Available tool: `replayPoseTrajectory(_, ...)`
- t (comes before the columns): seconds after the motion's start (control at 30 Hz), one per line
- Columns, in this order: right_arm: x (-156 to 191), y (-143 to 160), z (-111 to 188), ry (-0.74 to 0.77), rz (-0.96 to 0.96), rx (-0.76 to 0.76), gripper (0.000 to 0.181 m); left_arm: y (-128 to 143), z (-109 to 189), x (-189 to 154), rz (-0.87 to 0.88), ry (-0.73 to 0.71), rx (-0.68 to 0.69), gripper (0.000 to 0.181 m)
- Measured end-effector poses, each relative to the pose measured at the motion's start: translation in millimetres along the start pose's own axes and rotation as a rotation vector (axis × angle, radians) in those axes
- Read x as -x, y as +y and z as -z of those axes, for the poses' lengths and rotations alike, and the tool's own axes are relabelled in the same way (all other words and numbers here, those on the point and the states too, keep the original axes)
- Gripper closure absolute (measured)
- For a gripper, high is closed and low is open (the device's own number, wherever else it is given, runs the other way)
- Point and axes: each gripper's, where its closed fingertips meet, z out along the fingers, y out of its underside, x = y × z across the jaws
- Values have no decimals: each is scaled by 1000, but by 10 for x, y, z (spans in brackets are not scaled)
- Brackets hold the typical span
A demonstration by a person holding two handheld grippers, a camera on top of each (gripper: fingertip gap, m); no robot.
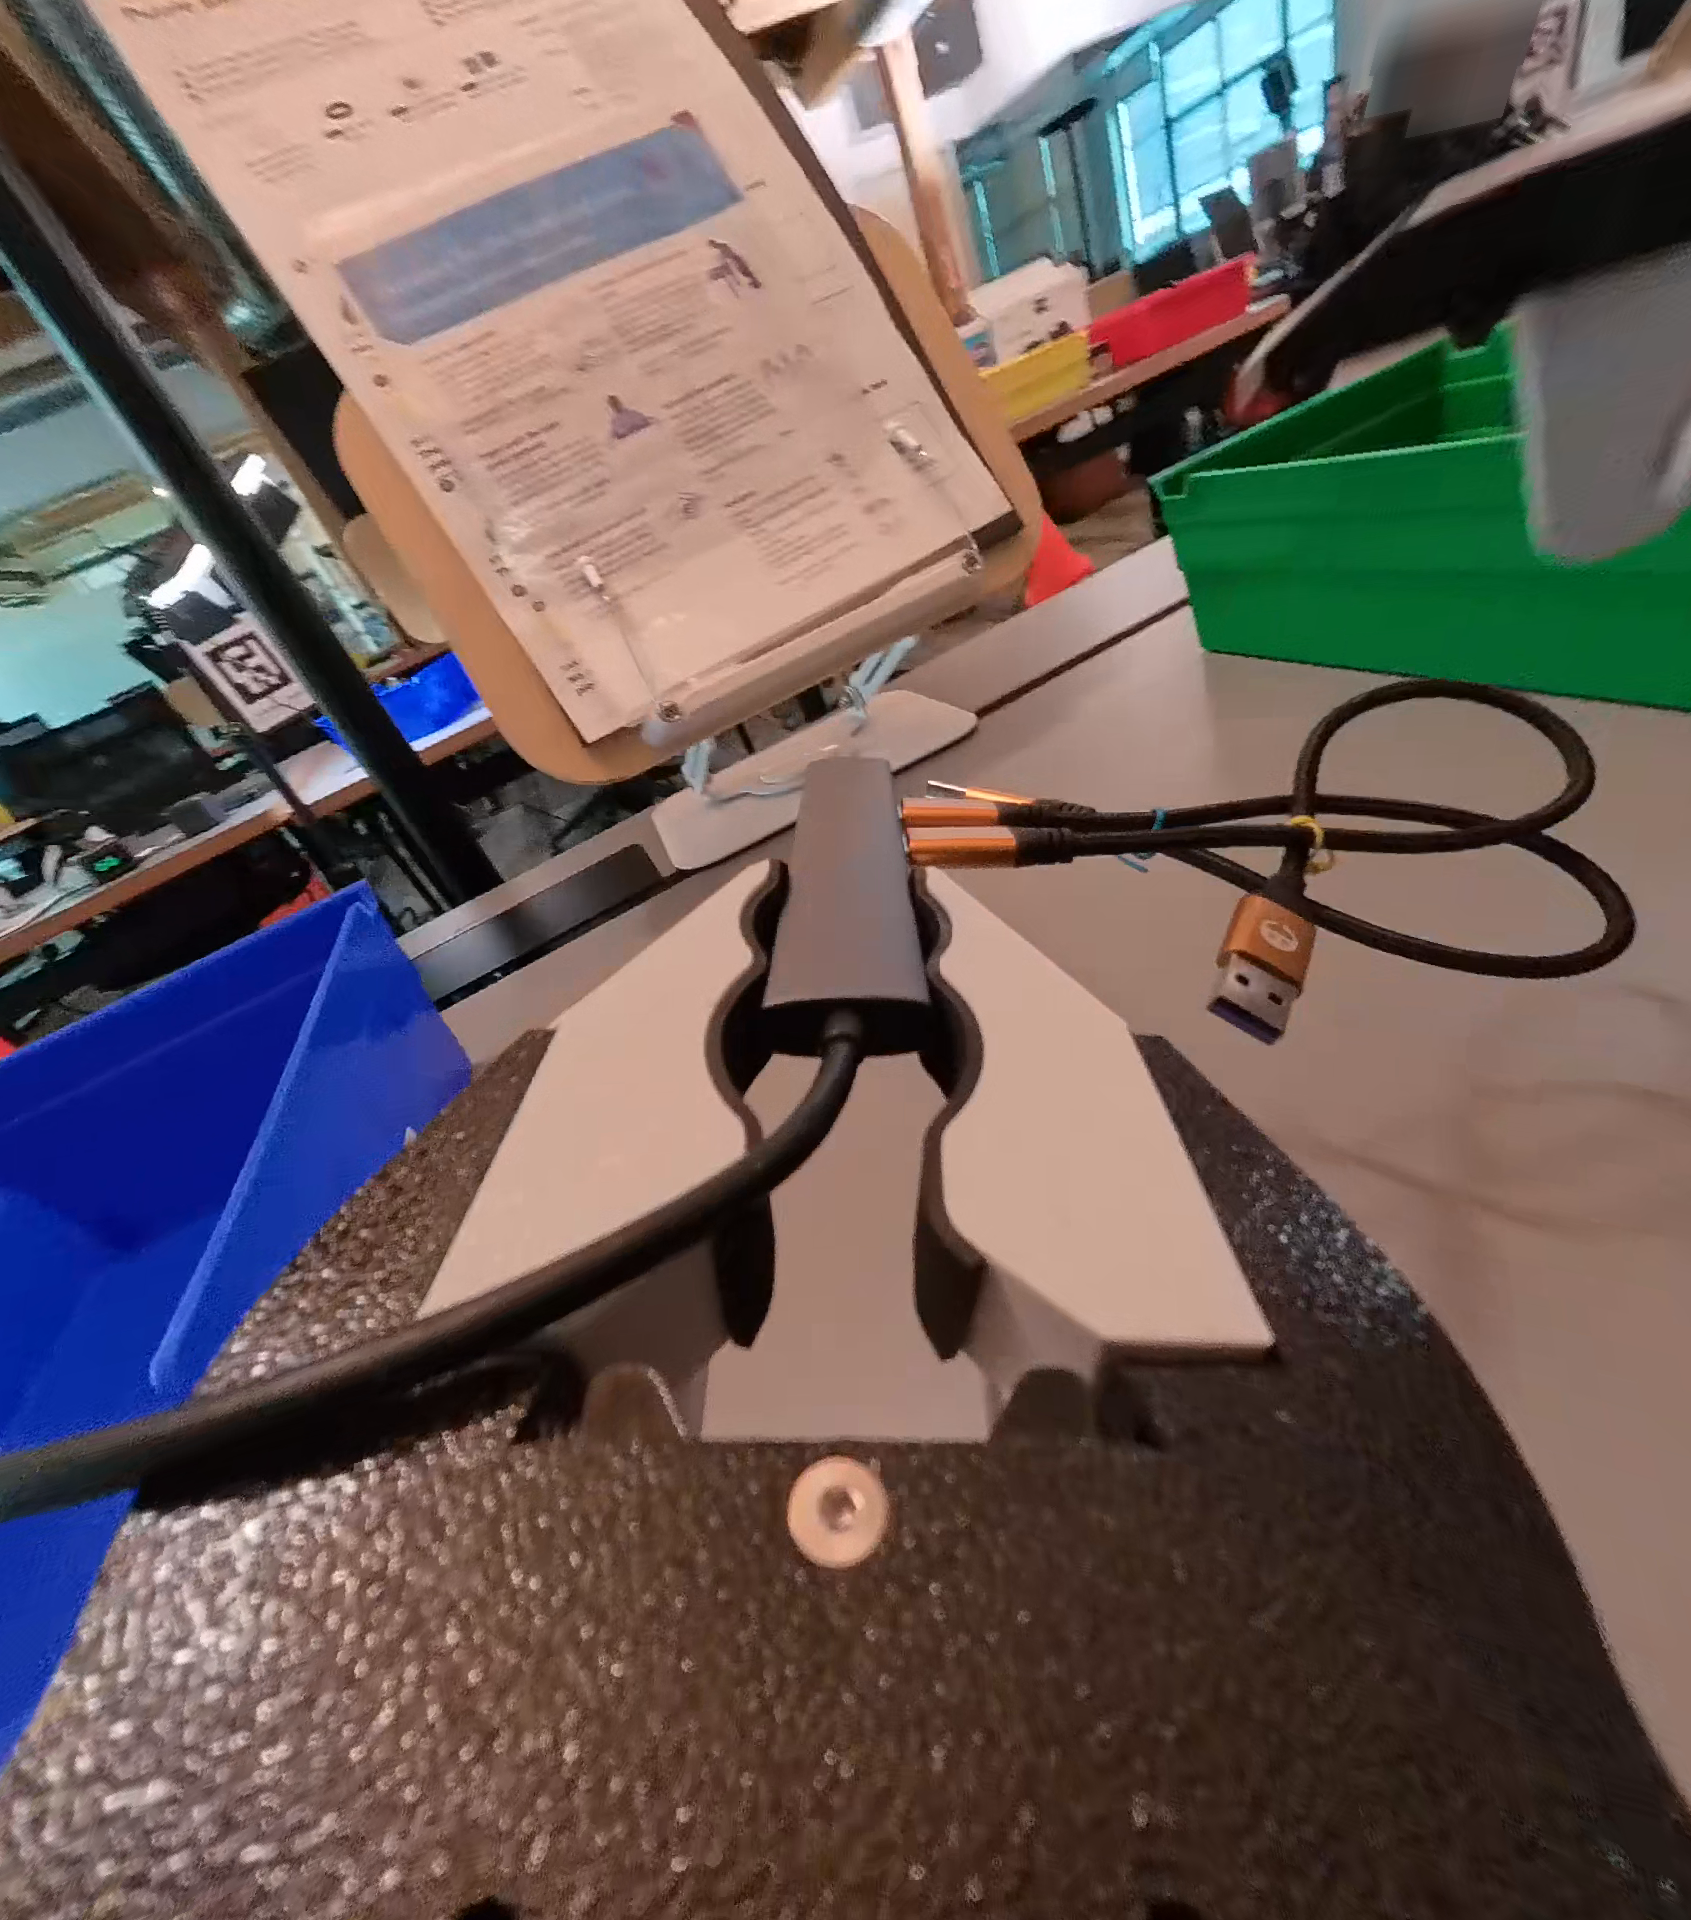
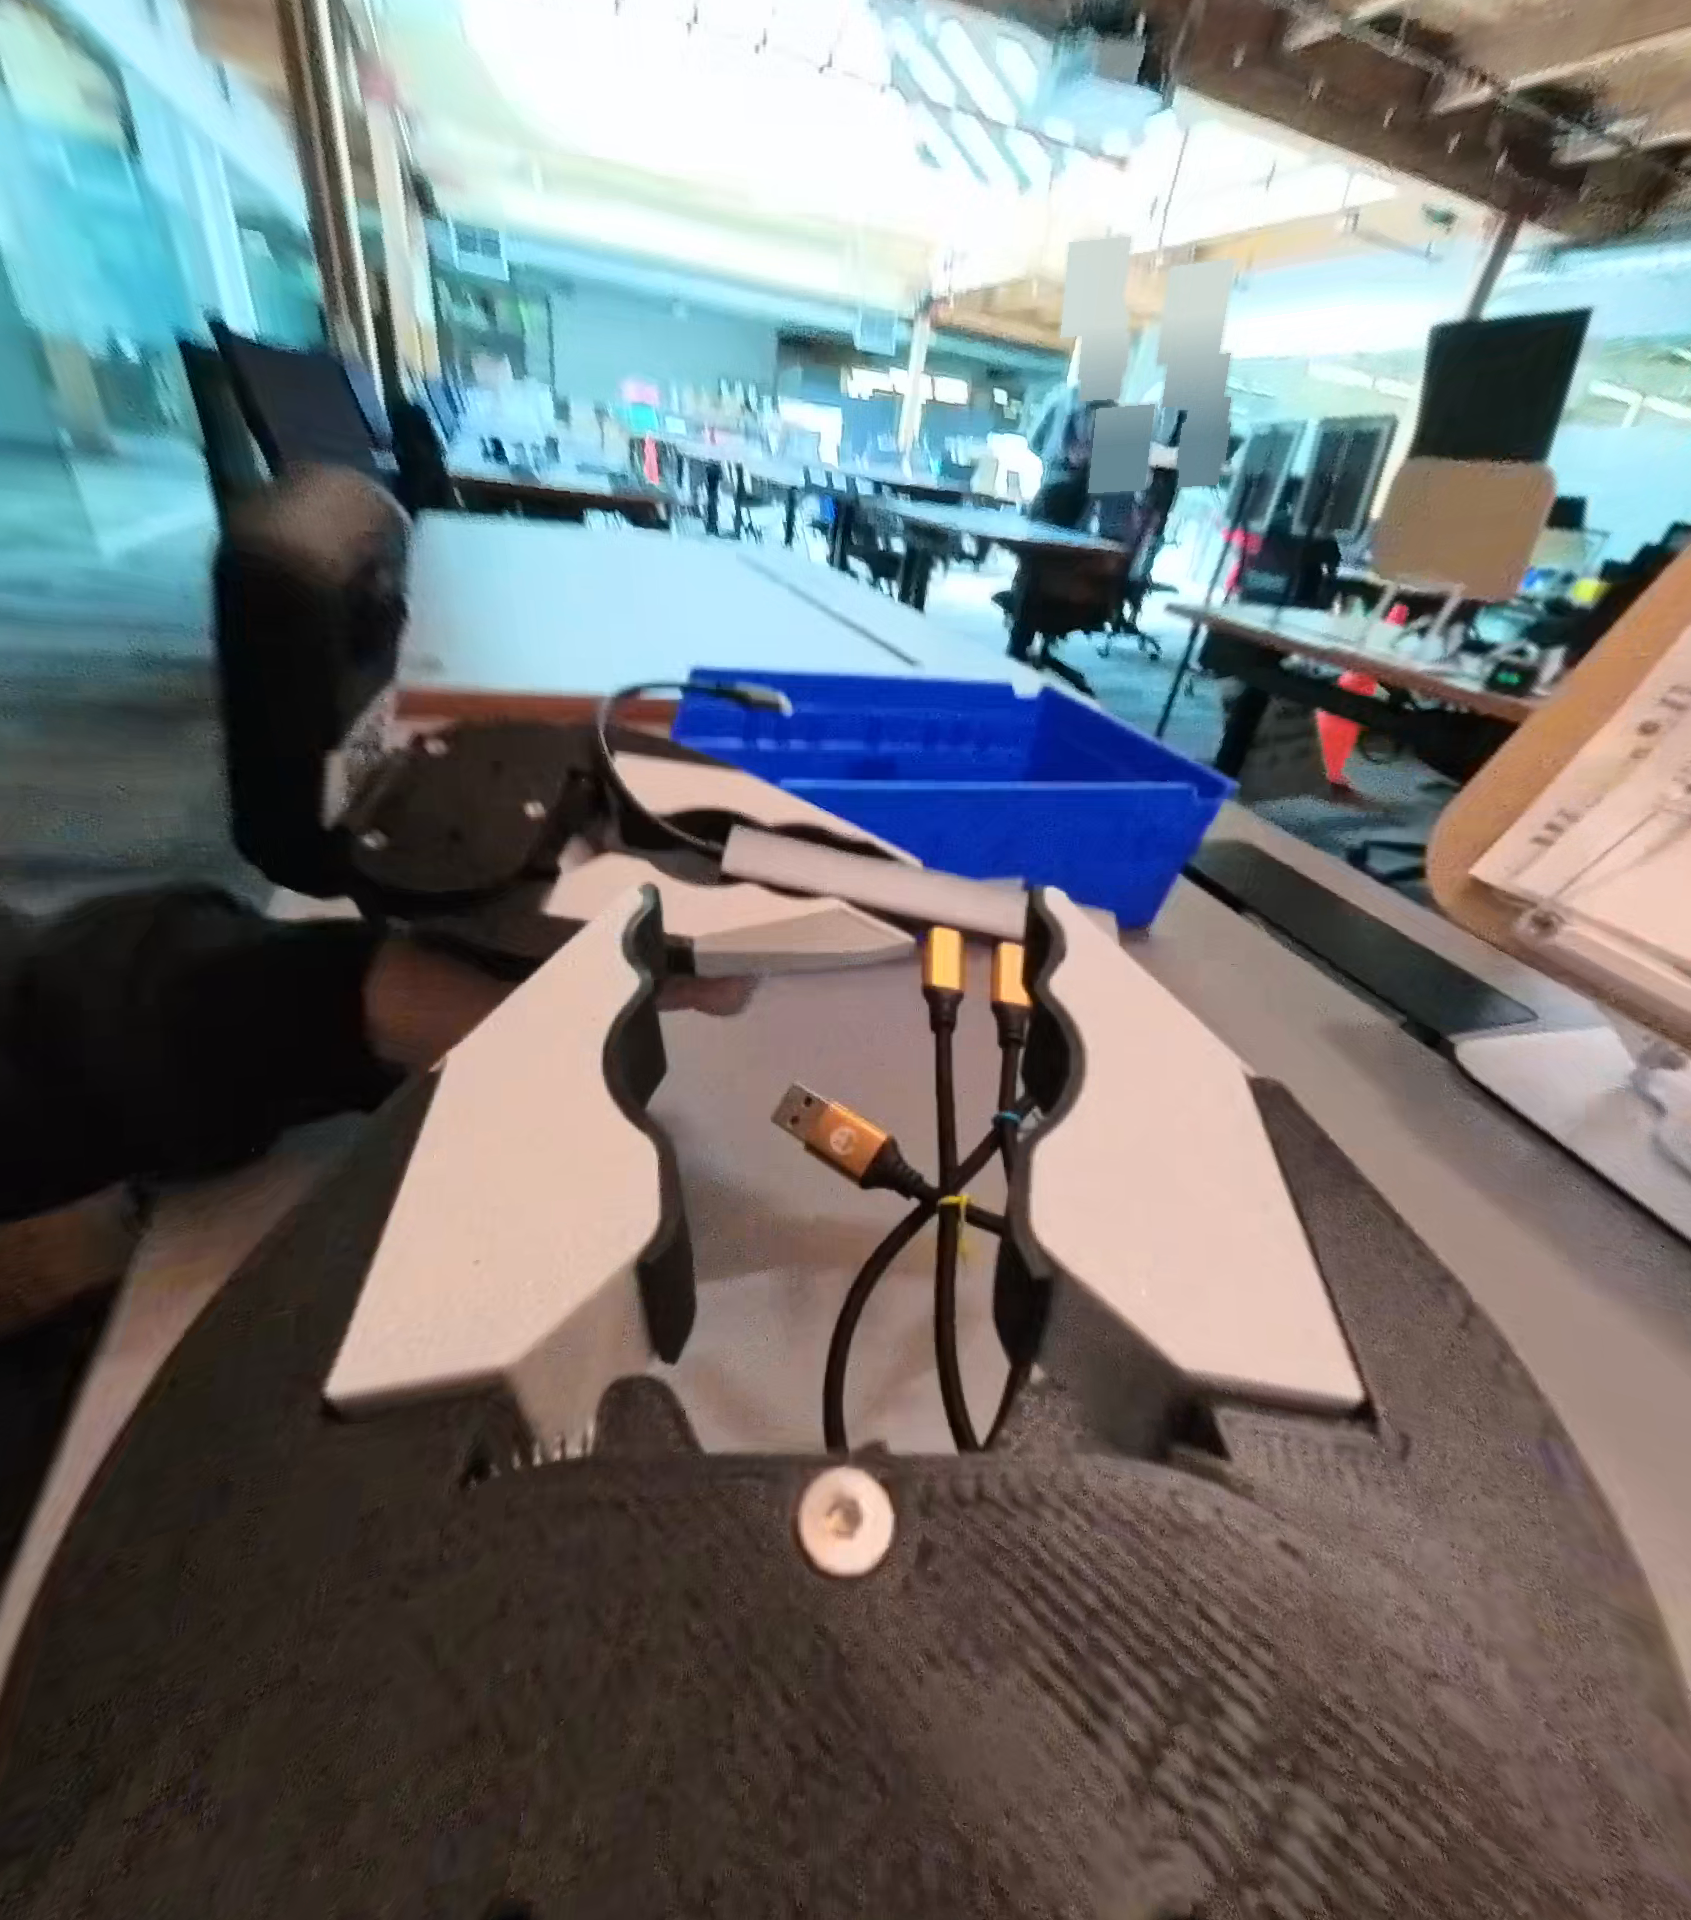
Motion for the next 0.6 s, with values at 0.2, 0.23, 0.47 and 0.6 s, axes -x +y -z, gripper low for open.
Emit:
replayPoseTrajectory(0.2, -193, 314, -410, 92, -94, 78, 150, -43, 21, 6, -16, -50, -72, 160)
replayPoseTrajectory(0.23, -234, 376, -420, 100, -89, 111, 150, -25, 30, 24, -25, -61, -70, 160)
replayPoseTrajectory(0.47, -201, 394, -448, 52, -103, 68, 150, 18, 48, 13, 44, 1, -116, 160)
replayPoseTrajectory(0.6, -2, 449, -504, 10, -17, 94, 150, 102, 53, 51, 73, -12, -75, 160)
